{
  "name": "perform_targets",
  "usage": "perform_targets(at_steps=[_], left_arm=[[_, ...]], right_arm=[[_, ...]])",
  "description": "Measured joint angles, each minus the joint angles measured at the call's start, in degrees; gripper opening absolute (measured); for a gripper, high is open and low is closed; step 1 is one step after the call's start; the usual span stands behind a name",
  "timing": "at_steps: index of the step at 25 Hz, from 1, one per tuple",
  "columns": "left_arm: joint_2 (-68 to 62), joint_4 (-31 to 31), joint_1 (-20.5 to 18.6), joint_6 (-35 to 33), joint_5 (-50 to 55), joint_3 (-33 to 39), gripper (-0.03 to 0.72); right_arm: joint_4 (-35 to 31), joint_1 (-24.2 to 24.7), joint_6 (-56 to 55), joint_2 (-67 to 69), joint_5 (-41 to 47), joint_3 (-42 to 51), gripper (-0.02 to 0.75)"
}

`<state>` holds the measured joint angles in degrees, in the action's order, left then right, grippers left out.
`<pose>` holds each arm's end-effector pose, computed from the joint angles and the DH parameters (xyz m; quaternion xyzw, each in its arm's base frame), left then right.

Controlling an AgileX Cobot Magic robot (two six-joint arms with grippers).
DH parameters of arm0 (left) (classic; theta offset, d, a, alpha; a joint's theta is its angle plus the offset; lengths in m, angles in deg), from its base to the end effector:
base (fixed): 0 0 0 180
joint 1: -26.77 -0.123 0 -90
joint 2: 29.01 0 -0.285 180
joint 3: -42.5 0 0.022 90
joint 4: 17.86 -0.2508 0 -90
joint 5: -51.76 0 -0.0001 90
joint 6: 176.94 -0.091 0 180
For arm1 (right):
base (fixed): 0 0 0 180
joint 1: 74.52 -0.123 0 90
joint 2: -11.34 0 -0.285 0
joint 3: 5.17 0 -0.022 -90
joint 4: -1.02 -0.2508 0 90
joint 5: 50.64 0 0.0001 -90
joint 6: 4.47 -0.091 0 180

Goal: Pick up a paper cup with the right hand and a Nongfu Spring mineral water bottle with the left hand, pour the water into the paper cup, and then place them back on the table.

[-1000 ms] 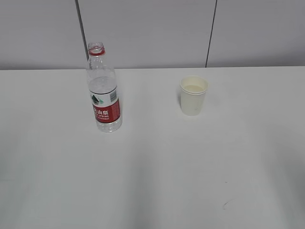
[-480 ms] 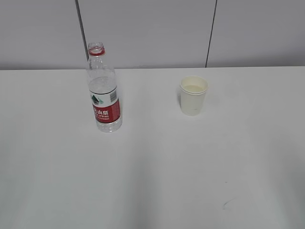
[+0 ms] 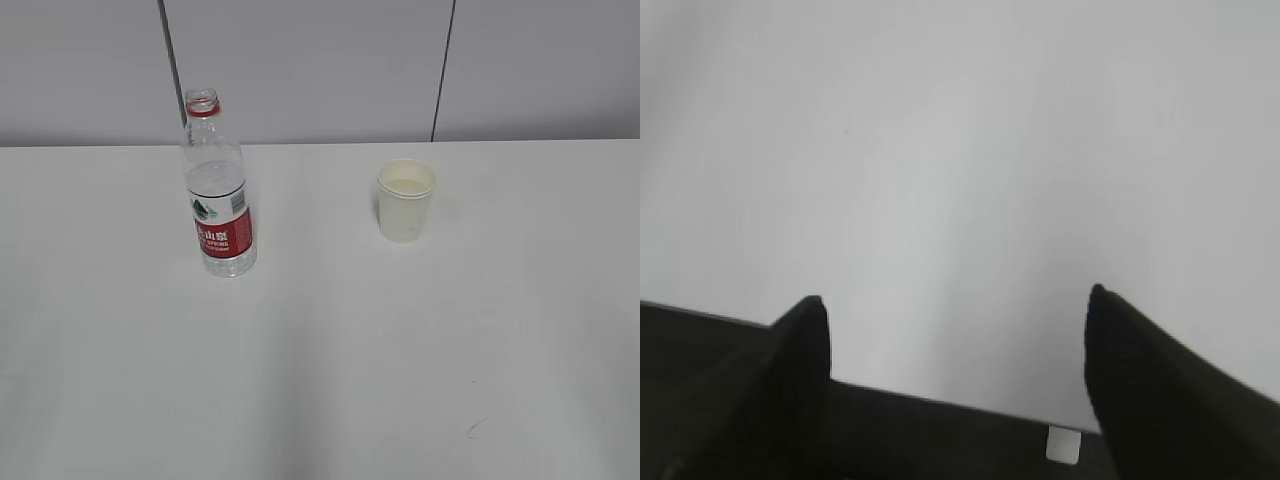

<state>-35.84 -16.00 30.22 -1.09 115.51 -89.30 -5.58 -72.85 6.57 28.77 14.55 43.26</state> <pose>-0.0105 -0.0020 0.2748 0.0583 0.8586 -0.0131 0.5092 0.0166 0.0090 0.2717 -0.0739 0.9056 0.0114 0.4174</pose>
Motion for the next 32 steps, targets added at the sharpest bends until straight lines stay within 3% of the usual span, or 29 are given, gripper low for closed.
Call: perform_targets(at_steps=[7, 26, 32], left_arm=[[0.06, 0.01, 0.0, 0.0, 0.05, 0.0, 0.48], [0.06, 0.52, 0.0, 0.0, 0.05, 0.0, 0.473], [0.06, 4.43, 0.0, 0.0, 0.05, 0.0, 0.471]], right_arm=[[0.01, 0.0, 0.0, -10.05, 0.3, 0.0, 0.591], [0.01, 0.0, 0.0, -10.71, 0.44, 0.0, 0.591], [0.01, 0.0, 0.0, -10.71, 0.44, 0.0, 0.591]])
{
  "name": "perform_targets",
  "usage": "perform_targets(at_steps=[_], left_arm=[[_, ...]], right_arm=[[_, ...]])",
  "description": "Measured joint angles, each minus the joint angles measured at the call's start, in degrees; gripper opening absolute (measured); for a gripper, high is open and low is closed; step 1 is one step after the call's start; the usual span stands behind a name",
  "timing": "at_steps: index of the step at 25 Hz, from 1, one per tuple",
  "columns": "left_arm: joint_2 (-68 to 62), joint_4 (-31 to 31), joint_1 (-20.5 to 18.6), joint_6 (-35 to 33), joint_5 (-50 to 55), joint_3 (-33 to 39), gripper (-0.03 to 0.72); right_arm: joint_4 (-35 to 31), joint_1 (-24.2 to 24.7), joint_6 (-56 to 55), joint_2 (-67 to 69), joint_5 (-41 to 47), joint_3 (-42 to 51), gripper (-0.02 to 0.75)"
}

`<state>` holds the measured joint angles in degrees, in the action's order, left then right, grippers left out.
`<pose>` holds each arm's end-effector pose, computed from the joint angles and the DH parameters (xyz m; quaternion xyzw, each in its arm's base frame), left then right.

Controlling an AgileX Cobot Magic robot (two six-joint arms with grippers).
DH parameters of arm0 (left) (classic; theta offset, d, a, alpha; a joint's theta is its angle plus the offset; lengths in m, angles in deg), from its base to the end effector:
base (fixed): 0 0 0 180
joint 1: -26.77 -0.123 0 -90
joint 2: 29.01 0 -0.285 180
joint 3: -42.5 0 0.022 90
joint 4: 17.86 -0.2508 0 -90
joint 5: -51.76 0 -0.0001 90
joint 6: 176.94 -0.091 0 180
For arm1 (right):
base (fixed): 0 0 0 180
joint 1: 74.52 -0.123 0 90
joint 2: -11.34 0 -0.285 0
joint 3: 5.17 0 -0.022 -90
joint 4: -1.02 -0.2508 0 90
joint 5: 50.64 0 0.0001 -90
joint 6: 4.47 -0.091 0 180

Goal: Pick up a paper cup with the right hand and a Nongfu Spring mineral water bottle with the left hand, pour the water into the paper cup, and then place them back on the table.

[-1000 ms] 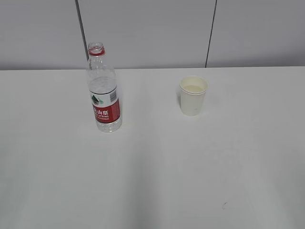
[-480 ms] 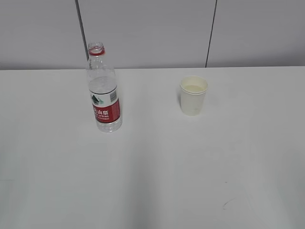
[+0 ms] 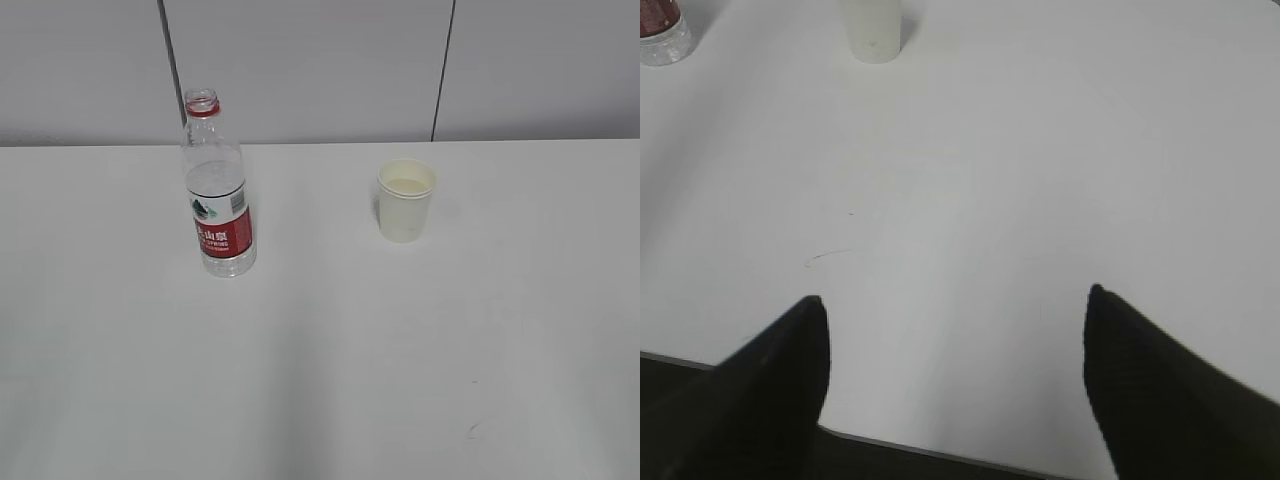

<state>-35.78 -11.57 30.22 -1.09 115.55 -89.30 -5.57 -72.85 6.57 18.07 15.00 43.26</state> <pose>-0.0113 -0.0083 0.2751 0.0612 0.8571 -0.0516 0.5089 -0.0117 0.0099 0.2715 -0.0761 0.8647 0.0023 0.4964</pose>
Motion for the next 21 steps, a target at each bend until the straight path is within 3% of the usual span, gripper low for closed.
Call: perform_targets(at_steps=[21], left_arm=[[0.0, 0.53, 0.0, 0.0, 0.0, 0.0, 0.47]], right_arm=[[0.0, 0.0, 0.0, 0.0, 0.0, 0.0, 0.591]])
